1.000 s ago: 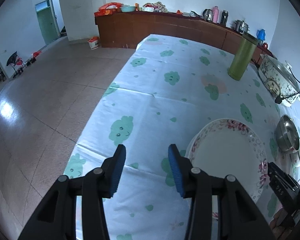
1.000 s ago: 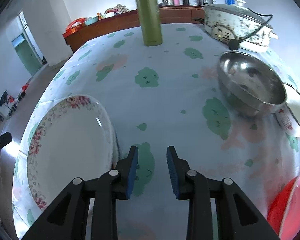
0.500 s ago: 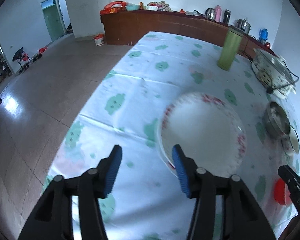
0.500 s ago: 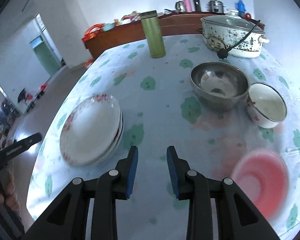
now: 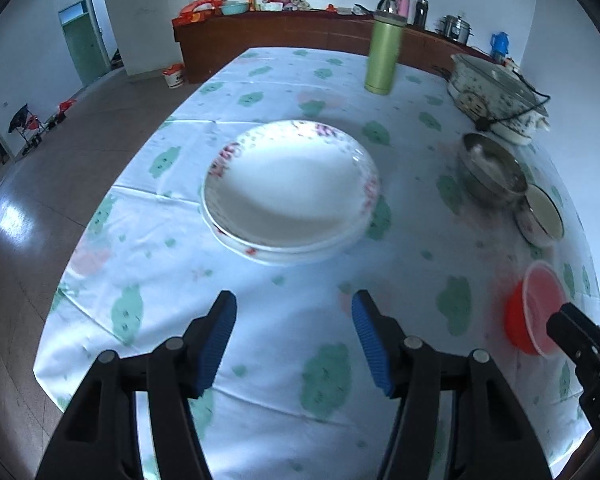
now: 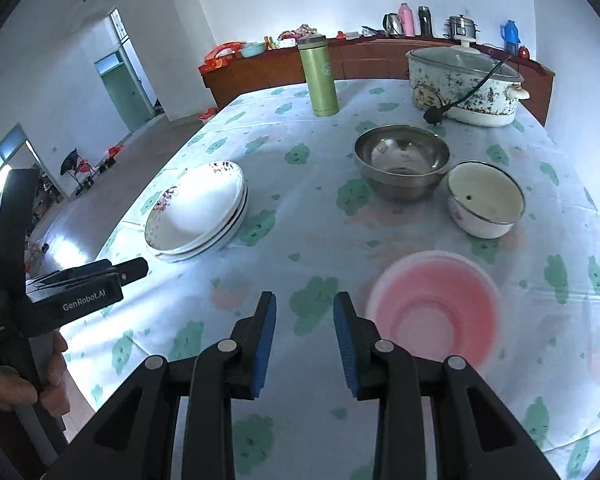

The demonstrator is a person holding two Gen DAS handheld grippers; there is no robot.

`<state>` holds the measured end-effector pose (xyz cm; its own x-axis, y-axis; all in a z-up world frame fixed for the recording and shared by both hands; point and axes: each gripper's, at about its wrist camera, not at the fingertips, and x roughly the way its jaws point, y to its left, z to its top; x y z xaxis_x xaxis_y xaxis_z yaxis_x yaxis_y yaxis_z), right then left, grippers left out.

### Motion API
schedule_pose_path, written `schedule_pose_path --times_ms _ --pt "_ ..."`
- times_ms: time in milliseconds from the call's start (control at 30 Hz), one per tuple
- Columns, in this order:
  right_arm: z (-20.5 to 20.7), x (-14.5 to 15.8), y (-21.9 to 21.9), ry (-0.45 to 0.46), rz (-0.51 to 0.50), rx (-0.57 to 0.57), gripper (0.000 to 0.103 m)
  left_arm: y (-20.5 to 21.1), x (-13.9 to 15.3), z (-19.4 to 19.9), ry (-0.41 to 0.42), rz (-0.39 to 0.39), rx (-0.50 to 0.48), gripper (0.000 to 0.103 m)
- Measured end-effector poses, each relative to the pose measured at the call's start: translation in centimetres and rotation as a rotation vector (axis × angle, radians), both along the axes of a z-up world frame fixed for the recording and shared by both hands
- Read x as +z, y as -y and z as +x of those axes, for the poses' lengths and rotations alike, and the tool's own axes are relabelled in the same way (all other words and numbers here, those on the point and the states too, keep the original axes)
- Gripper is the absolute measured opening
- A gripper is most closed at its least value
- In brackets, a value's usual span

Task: Organize plates and bowls
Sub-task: 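Move both grippers toward the pink plastic basin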

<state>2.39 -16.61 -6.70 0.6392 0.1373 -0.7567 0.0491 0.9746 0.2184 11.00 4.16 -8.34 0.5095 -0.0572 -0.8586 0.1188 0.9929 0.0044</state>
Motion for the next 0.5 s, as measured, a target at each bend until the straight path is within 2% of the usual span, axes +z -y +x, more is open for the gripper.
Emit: schedule_pose_path --times_ms 500 --pt "-4.5 1.0 4.1 0.041 -0.014 -0.003 0.032 4.7 -1.3 -4.8 -0.04 0.018 -0.046 0.061"
